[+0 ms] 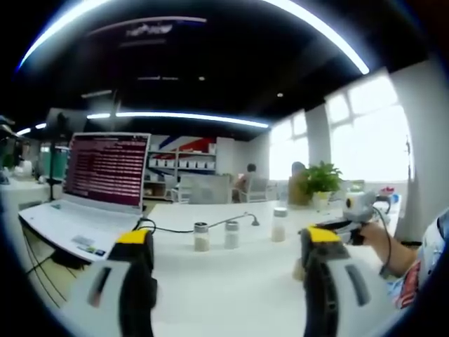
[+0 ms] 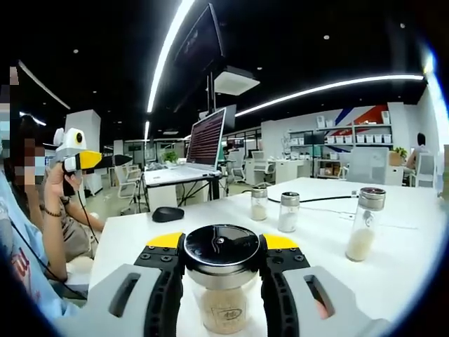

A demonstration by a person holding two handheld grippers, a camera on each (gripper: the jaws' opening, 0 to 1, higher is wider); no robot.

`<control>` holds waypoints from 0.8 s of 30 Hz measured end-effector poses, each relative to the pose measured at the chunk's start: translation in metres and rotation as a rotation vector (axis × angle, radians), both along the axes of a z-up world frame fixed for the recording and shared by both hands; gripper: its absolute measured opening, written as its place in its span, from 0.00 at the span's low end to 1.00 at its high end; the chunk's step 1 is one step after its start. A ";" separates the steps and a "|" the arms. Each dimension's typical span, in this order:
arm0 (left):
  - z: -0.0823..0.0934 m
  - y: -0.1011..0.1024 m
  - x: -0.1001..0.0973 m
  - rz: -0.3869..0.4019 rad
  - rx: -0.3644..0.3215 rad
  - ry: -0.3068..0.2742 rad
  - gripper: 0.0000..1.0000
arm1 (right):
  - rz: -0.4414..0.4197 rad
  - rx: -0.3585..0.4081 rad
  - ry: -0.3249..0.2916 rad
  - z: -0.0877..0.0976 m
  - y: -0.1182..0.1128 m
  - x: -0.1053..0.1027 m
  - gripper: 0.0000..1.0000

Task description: Rotate the seasoning bottle until the label or dispensing opening points toward the visible target arrow and the bottle remains upright within the marked orientation range

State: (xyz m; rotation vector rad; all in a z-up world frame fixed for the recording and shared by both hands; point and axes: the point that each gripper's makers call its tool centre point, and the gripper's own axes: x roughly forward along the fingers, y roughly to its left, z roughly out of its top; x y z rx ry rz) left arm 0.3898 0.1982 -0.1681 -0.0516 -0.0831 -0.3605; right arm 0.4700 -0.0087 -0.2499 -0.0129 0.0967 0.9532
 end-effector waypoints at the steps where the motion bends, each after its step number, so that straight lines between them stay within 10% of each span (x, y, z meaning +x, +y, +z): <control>1: 0.000 0.000 0.000 0.002 -0.002 0.001 0.94 | -0.005 0.002 -0.002 0.000 0.000 0.000 0.41; 24: 0.002 -0.002 0.001 0.003 0.004 -0.004 0.94 | -0.117 0.022 -0.029 0.002 -0.002 0.004 0.41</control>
